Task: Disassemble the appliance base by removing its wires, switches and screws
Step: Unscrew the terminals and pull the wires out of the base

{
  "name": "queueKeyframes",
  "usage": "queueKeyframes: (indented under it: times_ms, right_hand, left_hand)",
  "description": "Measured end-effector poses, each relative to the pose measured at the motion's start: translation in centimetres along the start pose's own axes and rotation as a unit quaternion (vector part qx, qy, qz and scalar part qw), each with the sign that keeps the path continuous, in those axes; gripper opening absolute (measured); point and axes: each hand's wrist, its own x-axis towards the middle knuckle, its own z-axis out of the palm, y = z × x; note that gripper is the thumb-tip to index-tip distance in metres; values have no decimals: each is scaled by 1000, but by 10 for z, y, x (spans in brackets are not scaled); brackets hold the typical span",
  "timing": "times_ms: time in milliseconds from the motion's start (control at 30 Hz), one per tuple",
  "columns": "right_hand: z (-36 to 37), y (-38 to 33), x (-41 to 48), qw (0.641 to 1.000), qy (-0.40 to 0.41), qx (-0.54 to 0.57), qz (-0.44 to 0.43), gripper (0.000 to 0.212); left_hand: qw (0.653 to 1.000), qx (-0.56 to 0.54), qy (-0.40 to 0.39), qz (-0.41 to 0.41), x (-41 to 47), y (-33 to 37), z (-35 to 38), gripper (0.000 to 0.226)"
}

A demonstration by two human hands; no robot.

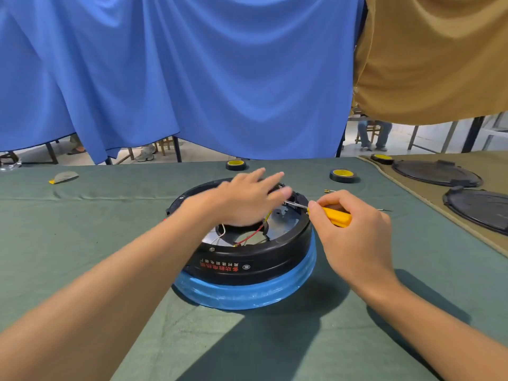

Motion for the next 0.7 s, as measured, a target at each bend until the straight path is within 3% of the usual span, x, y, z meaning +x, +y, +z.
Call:
queueKeyframes:
  times_ms: [133,300,500,700]
  right_hand:
    - [3,-1,0,1000,2,-3,-7,9]
    - [3,0,1,1000,0,-7,-22,11]
    - [4,0,6,1000,-18,-16,-13,16]
    - [4,1,13,998,-29,-10,46,23]
  left_hand:
    - [995,-53,83,26,22,-13,-11,48]
    - [998,-63,24,12,38,-11,2,47]
    - [998,-40,51,10,45,-14,11,36]
    - [998,-55,26,12,44,-12,8,29]
